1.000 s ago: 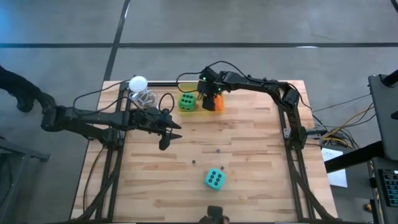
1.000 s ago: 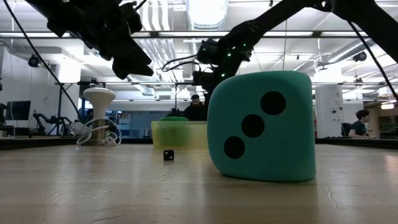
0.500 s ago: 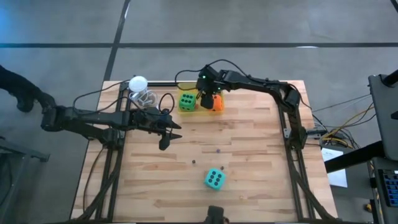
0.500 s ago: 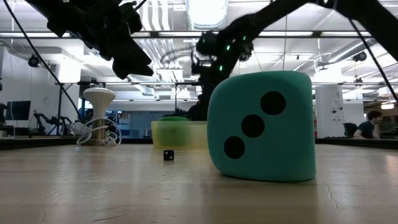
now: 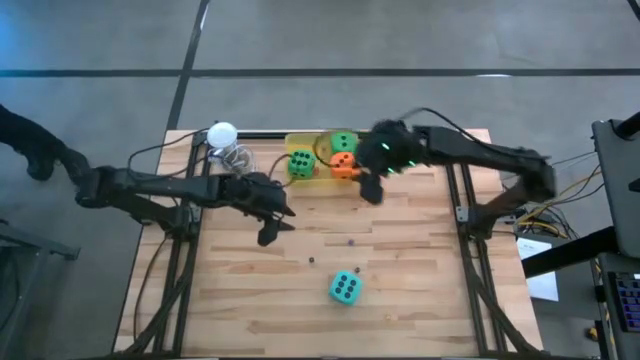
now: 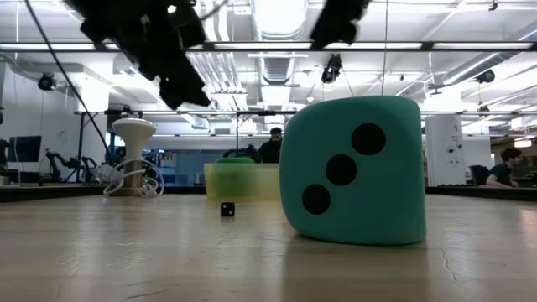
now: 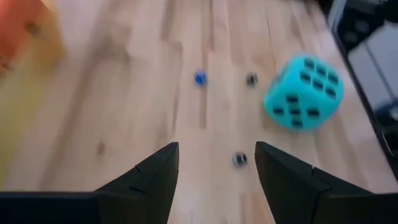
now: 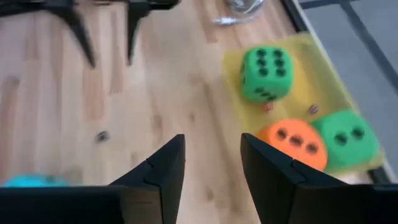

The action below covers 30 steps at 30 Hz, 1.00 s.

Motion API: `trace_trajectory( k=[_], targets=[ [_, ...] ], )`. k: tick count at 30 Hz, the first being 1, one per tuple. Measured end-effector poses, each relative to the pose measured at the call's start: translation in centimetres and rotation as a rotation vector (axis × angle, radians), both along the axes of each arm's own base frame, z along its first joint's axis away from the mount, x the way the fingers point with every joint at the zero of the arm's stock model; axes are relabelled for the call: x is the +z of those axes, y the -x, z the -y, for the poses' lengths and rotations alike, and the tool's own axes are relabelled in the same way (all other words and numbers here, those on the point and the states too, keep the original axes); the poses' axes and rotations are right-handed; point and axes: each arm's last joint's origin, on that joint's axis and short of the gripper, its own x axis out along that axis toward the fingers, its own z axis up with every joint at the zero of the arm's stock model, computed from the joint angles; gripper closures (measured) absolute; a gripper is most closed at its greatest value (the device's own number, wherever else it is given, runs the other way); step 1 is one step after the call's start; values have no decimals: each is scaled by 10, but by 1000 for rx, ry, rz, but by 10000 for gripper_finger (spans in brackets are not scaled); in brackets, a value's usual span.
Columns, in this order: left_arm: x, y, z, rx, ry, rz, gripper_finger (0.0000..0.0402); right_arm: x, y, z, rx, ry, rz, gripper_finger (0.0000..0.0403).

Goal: Pick & Place Dice
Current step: Put the left black small die into the yellow bin

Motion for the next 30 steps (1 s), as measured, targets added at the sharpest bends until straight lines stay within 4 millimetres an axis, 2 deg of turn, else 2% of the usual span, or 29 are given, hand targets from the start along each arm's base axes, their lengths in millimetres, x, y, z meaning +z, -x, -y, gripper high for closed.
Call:
trace_trajectory(
  k=[3, 6, 13, 20, 26, 30],
  targets=[
    [-8, -10, 3, -50, 20, -128, 186, -4, 30, -25, -27, 1, 10, 263],
    [-16, -22, 9, -127, -13, -227, 186, -16, 59, -45, -69, -26, 39, 270],
    [-23, -52, 32, -396, -209, -182, 185, -60, 96, -78, -41, -113, 204, 282],
    [-23, -69, 47, -455, -257, -168, 185, -91, 107, -87, -12, -130, 287, 293],
    [-42, -76, 55, -481, -252, -226, 185, -102, 103, -88, -10, -135, 347, 302],
    [-55, -82, 56, -423, -214, -262, 187, -106, 100, -87, -18, -111, 384, 307]
  ],
)
